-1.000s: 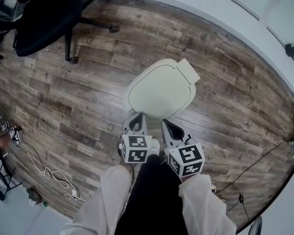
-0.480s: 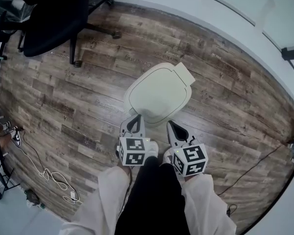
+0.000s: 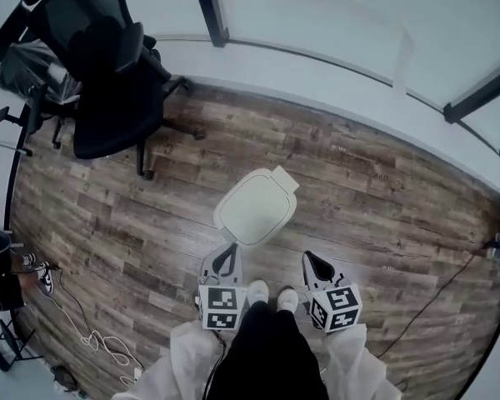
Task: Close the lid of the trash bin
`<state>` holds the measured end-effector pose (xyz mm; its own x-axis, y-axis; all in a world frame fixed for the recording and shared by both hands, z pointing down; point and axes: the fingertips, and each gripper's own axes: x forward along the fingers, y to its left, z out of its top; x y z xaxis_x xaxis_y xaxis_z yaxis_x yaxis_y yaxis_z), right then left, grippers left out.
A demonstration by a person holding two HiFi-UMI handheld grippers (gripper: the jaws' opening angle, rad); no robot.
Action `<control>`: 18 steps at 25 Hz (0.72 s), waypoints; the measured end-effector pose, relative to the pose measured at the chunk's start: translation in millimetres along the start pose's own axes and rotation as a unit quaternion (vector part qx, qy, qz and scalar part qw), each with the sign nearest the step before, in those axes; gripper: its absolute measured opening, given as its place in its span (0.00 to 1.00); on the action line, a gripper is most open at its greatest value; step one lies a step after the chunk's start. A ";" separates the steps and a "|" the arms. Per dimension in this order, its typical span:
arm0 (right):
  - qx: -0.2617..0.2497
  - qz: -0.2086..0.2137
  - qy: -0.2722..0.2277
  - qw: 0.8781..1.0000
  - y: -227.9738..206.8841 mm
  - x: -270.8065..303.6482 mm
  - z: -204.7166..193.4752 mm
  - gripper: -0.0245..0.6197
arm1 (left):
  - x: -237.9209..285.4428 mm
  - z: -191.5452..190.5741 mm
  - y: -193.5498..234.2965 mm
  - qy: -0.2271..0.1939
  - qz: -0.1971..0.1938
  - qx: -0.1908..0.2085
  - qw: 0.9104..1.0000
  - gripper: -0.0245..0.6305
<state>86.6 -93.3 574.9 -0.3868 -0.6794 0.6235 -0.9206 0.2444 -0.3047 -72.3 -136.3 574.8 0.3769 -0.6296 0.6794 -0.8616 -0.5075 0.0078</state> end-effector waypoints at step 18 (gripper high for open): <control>-0.035 -0.001 -0.161 0.986 69.4 -274.8 184.6 0.07 | -262.6 218.6 -106.0 -0.170 -0.039 -0.006 0.985 0.05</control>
<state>139.1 -17.4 249.4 -0.3571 -0.8622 0.3592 -0.9274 0.2815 -0.2462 -5.7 -45.9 235.2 0.5329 -0.7502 0.3915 -0.8283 -0.5571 0.0600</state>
